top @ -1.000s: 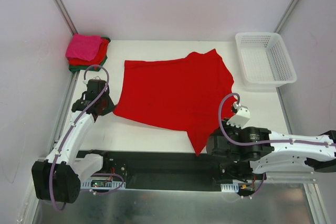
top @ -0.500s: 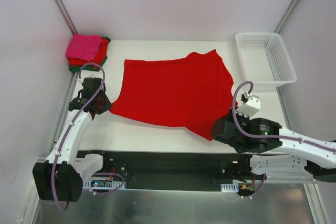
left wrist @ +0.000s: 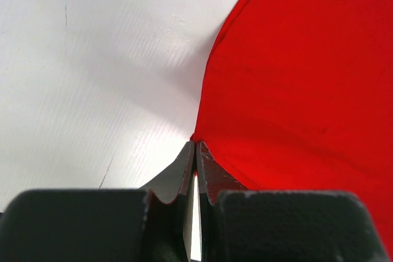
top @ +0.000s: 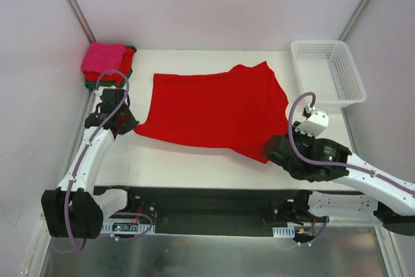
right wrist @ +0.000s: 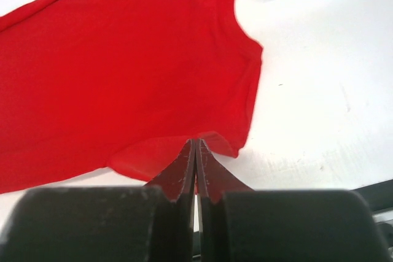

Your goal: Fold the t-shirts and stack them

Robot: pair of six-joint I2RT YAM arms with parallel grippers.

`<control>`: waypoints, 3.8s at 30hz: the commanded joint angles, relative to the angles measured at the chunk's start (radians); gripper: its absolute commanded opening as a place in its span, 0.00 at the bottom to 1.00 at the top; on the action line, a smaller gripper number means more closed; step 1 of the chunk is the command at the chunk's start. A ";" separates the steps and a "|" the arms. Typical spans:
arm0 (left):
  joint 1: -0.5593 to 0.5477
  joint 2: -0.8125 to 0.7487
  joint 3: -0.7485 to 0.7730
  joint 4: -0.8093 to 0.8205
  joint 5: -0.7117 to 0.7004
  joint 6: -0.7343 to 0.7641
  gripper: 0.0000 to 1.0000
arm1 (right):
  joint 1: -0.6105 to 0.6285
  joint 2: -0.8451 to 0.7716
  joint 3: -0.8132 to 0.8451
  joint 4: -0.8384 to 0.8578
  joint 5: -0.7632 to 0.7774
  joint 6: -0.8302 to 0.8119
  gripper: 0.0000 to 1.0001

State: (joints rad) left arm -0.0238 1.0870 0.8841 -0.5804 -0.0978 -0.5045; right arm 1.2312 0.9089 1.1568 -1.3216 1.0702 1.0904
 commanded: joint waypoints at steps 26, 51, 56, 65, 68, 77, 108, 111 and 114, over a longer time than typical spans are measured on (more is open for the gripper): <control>0.015 0.166 0.075 0.090 0.000 0.003 0.00 | -0.323 -0.024 -0.326 0.420 -0.475 -0.462 0.49; 0.015 0.182 0.056 0.109 0.012 0.004 0.00 | -0.927 -0.262 -0.658 0.656 -1.059 -0.721 0.58; 0.015 0.182 0.056 0.113 0.010 0.003 0.00 | -1.058 -0.209 -0.666 0.690 -1.171 -0.799 0.57; 0.013 0.191 0.056 0.116 0.009 0.004 0.00 | -1.121 -0.153 -0.700 0.754 -1.230 -0.808 0.53; 0.015 0.192 0.055 0.119 0.010 0.003 0.00 | -1.144 -0.125 -0.700 0.769 -1.234 -0.813 0.53; 0.015 0.194 0.050 0.122 0.004 0.006 0.00 | -1.167 -0.067 -0.694 0.788 -1.222 -0.822 0.54; 0.018 0.171 0.052 0.122 0.003 0.015 0.00 | -1.228 0.082 -0.701 0.892 -1.241 -0.850 0.29; 0.018 0.171 0.050 0.120 0.003 0.015 0.00 | -1.227 0.085 -0.703 0.892 -1.234 -0.853 0.29; 0.018 0.166 0.047 0.123 0.001 0.014 0.00 | -1.228 0.096 -0.701 0.891 -1.227 -0.854 0.30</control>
State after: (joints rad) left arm -0.0177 1.2762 0.9344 -0.4747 -0.0872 -0.5053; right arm 0.0105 0.9916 0.4599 -0.4484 -0.1581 0.2520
